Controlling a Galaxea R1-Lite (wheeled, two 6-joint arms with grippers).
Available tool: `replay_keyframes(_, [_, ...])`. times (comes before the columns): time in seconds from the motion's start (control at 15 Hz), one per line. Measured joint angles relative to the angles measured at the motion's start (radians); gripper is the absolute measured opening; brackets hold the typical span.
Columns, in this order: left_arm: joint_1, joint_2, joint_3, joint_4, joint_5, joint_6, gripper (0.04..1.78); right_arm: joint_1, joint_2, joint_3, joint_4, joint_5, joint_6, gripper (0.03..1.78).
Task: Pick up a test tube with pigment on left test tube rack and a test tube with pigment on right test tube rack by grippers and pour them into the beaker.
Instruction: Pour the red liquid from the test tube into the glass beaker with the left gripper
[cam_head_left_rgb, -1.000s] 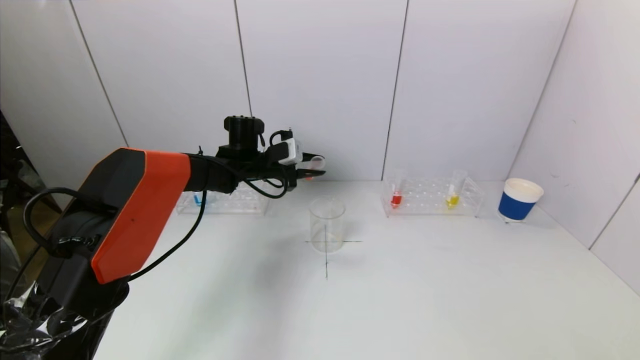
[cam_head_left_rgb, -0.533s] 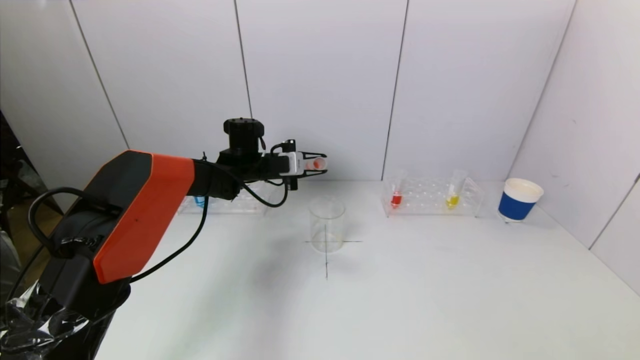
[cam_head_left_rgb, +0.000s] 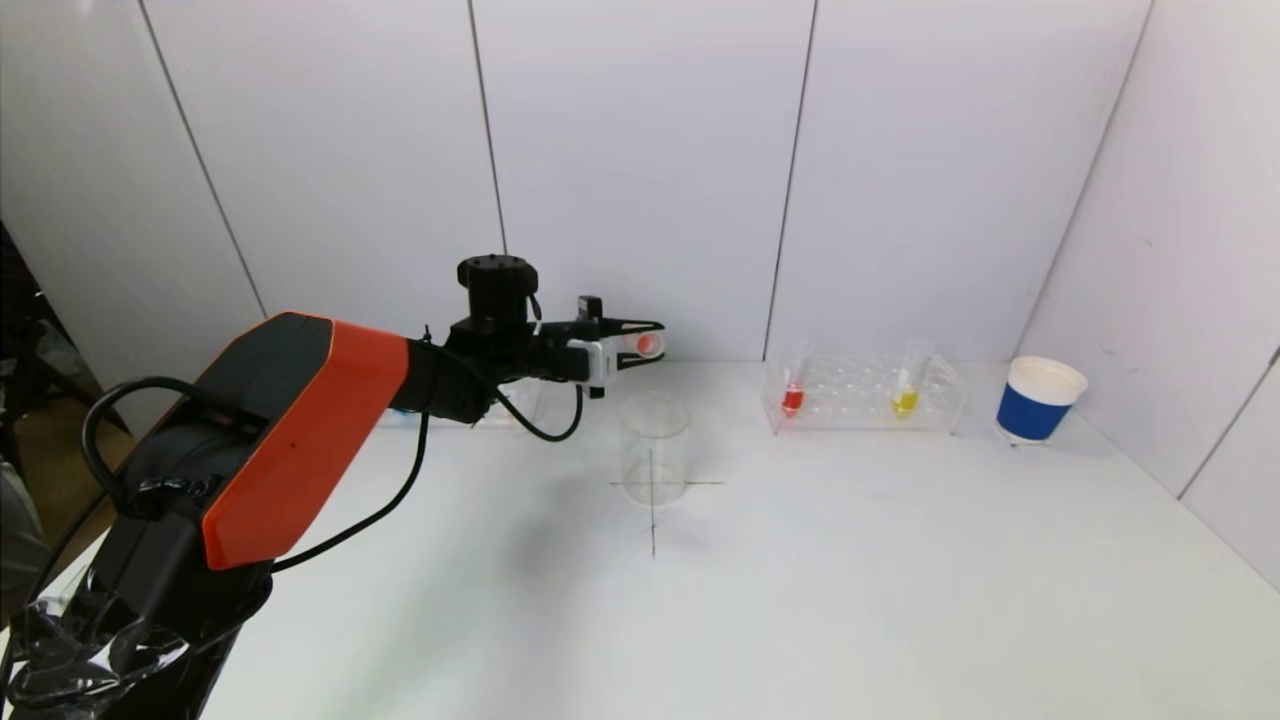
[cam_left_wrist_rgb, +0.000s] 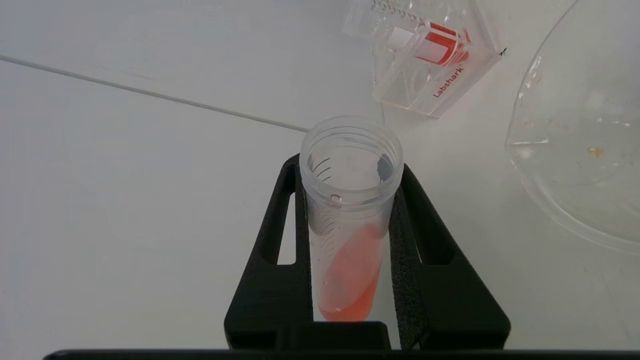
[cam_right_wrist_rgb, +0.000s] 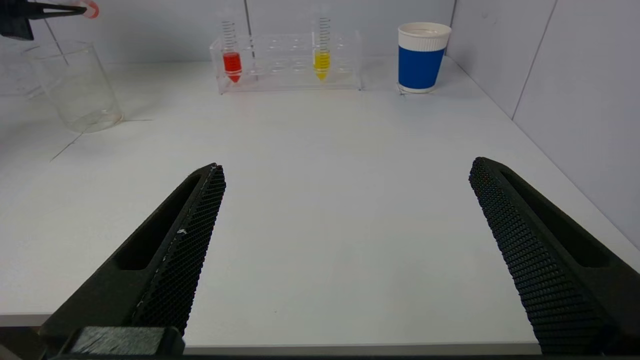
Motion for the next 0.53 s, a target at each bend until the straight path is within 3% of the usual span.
replay_keyframes(0.53, [-0.018, -0.007, 0.087, -0.18, -0.005, 0.073, 0.45, 0.0, 0.0, 0.0, 0.0, 0.0, 0.0, 1.77])
